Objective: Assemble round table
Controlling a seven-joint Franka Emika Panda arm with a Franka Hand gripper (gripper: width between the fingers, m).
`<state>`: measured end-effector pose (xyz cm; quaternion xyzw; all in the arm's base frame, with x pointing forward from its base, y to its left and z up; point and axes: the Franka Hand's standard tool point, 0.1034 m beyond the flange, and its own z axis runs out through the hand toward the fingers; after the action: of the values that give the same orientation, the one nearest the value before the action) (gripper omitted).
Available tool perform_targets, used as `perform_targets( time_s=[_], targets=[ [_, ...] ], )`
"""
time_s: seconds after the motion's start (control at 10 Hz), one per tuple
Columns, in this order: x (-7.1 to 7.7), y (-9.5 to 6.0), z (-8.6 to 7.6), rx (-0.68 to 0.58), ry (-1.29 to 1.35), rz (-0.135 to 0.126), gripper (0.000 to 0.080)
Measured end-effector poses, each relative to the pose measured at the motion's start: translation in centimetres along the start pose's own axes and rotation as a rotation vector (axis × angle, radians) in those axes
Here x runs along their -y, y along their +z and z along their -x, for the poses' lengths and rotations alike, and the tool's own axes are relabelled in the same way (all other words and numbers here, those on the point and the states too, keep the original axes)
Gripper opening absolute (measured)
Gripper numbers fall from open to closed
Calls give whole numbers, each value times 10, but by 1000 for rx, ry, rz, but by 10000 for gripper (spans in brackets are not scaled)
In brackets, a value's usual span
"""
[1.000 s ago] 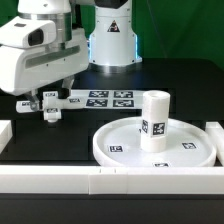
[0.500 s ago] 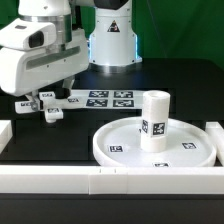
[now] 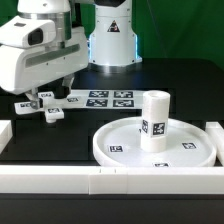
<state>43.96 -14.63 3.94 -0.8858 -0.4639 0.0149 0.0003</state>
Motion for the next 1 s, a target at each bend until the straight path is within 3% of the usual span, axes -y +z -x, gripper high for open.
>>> perform_targets(
  time_s=[1.0],
  targets=[
    [7, 13, 8, 12, -30, -25, 649]
  ],
)
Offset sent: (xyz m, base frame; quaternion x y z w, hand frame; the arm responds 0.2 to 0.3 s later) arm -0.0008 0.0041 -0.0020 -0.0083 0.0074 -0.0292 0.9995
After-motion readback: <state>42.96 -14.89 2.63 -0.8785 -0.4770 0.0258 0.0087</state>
